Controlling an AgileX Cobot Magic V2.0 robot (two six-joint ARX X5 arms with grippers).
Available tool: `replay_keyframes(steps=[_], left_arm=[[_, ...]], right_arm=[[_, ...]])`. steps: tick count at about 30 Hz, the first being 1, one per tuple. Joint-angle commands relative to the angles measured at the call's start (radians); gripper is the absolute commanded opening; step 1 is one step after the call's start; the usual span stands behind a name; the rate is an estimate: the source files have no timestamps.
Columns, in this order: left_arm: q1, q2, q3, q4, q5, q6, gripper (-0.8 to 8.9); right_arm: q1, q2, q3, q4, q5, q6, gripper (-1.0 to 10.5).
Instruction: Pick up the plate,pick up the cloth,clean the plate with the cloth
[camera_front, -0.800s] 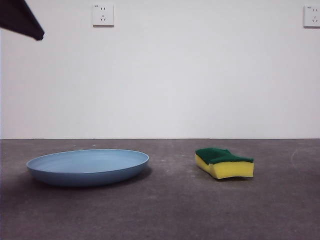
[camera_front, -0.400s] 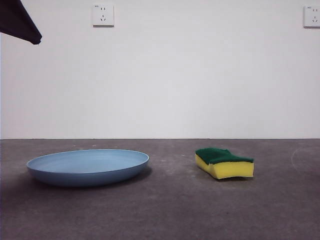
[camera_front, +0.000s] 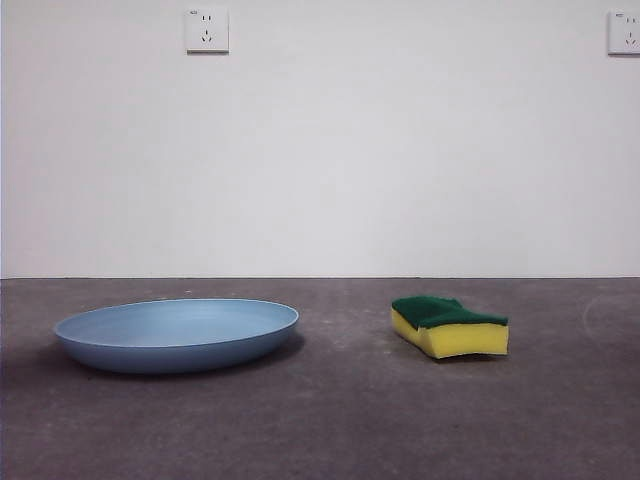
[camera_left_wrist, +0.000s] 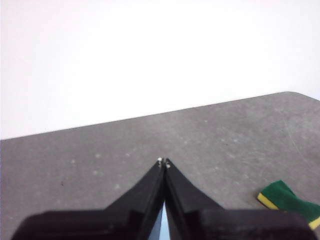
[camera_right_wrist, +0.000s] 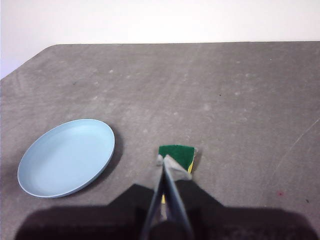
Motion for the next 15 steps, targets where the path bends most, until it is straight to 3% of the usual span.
replay_keyframes(steps=[1, 7, 15], left_arm=[[0.100, -0.038, -0.049, 0.001, 0.056, 0.030, -0.03], [0.189, -0.169, -0.217, 0.059, 0.046, 0.037, -0.03], [0.223, -0.319, -0.462, 0.128, 0.046, 0.031, -0.03]], right_arm=[[0.001, -0.002, -0.002, 0.003, 0.003, 0.008, 0.0], [0.001, -0.002, -0.002, 0.003, 0.003, 0.008, 0.0], [0.001, -0.002, -0.002, 0.003, 0.003, 0.008, 0.0]])
